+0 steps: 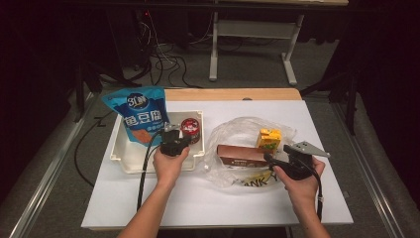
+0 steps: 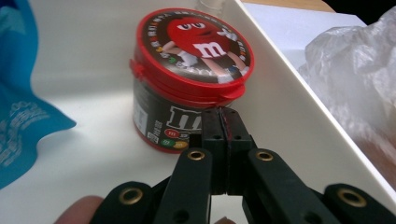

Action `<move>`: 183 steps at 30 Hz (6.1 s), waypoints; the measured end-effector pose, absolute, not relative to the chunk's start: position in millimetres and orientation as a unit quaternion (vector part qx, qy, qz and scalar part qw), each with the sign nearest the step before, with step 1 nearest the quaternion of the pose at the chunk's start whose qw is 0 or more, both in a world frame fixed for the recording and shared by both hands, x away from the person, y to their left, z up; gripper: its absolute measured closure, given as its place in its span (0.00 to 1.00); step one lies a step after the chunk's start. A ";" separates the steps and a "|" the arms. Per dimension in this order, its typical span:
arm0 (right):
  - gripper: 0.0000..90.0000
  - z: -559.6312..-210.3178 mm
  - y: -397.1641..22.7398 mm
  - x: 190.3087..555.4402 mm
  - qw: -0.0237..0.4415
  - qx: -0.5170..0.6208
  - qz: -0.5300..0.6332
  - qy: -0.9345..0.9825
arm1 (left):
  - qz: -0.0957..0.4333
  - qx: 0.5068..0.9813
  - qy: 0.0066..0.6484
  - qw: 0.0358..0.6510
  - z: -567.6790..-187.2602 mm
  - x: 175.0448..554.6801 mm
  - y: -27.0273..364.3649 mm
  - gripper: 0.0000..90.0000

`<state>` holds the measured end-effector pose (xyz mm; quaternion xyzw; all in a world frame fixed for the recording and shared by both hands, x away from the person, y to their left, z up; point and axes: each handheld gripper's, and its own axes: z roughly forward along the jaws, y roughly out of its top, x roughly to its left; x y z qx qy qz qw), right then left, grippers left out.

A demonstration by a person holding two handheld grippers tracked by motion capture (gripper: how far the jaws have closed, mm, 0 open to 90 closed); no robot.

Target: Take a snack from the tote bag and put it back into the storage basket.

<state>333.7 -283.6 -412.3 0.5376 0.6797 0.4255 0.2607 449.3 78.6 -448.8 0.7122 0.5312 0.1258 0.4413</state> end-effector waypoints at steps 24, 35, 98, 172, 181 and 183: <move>0.21 -415.8 -271.0 364.6 0.290 0.589 0.401 0.639 | 0.181 0.706 0.504 0.464 -430.1 404.1 105.0 0.60; 0.21 -422.5 -260.8 384.9 0.292 0.611 0.373 0.635 | 0.193 0.718 0.474 0.472 -433.0 366.0 123.9 0.13; 0.34 -356.7 -253.2 320.4 0.264 0.503 0.460 0.682 | 0.151 0.728 0.373 0.556 -397.9 321.6 90.9 0.06; 0.34 -363.1 -177.2 263.8 0.186 0.413 0.490 0.745 | 0.142 0.796 0.268 0.523 -414.0 284.2 10.8 0.49; 0.30 -362.8 -180.0 266.2 0.176 0.398 0.516 0.738 | 0.151 0.791 0.256 0.535 -410.4 282.3 18.9 0.56; 0.29 -362.2 -180.5 266.1 0.175 0.394 0.520 0.737 | 0.152 0.790 0.258 0.534 -410.1 283.3 21.6 0.56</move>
